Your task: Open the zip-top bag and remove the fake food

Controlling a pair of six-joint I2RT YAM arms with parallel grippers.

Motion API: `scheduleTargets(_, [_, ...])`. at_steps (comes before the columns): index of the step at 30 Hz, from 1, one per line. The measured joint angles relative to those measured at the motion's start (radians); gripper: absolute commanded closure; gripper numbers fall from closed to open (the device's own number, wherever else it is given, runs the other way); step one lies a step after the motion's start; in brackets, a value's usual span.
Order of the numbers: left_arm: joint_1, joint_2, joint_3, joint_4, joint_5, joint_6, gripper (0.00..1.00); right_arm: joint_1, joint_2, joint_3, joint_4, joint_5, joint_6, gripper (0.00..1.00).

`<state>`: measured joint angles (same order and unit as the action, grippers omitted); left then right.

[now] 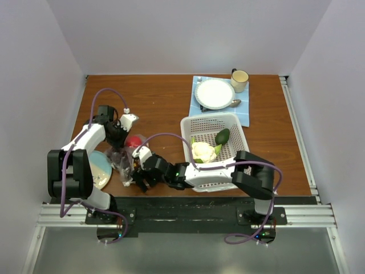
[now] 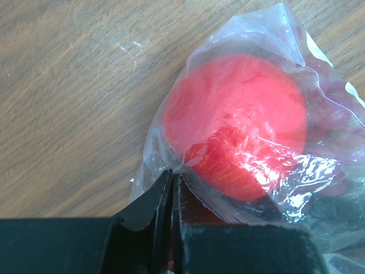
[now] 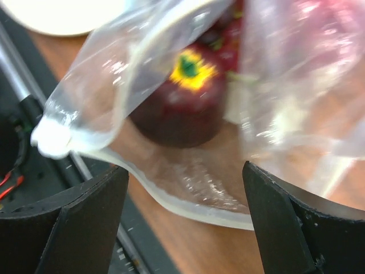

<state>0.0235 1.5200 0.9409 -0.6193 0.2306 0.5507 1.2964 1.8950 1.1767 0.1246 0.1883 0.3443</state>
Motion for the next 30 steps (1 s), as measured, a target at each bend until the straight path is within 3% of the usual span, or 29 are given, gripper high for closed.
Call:
scheduleTargets(7, [0.000, 0.001, 0.000, 0.000, -0.007, 0.000, 0.92, -0.058, -0.101, -0.097, 0.035, -0.001, -0.019, 0.23])
scheduleTargets(21, [0.000, 0.005, 0.000, 0.001, -0.010, 0.001, 0.93, -0.066, -0.197, -0.236, 0.131, -0.150, -0.020, 0.27])
scheduleTargets(30, [0.000, 0.005, 0.000, 0.000, -0.010, 0.001, 0.93, -0.076, -0.183, -0.223, 0.163, -0.158, -0.025, 0.41])
